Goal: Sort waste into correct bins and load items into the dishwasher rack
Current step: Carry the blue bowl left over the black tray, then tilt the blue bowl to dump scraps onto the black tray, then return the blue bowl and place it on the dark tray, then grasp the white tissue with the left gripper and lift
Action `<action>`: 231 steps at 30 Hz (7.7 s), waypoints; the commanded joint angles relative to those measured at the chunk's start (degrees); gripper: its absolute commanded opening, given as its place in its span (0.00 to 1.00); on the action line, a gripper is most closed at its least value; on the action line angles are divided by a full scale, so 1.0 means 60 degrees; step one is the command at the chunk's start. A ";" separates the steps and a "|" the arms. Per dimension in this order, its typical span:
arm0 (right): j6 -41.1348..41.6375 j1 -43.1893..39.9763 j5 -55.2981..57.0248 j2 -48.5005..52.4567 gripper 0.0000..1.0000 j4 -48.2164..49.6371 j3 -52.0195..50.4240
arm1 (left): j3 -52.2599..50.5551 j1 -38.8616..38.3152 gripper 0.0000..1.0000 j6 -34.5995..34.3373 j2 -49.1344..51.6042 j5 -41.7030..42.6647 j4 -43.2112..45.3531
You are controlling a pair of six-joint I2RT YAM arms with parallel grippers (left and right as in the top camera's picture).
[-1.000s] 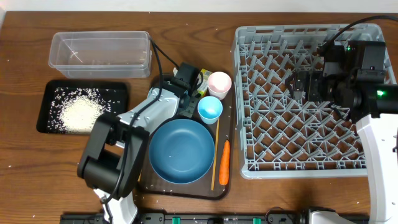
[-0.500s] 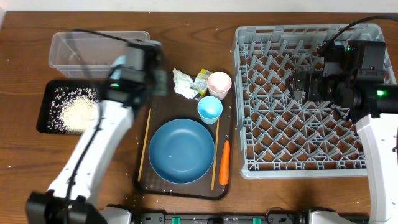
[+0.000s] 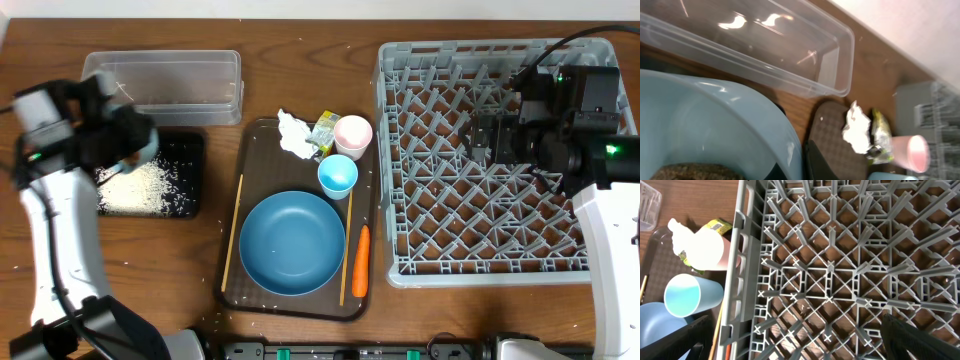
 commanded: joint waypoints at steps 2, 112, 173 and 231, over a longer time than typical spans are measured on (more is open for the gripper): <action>-0.0106 -0.0087 -0.0011 0.0015 0.99 0.0000 0.0160 | -0.0193 0.1056 0.06 -0.0044 0.0317 0.2670 0.0328; -0.0106 -0.0084 -0.0011 0.0302 0.99 0.0135 0.0025 | -0.0193 -0.8054 0.06 0.0382 0.1647 -0.7049 -0.0069; -0.0106 -0.0084 -0.0007 0.0324 0.99 0.0036 0.0022 | 0.1920 -0.8244 0.81 0.1530 0.4473 -0.6692 0.1610; -0.0109 -0.0087 -0.0007 0.0353 0.99 0.0062 0.0022 | 0.2171 -0.6382 0.06 0.1428 0.1938 -0.6481 0.0827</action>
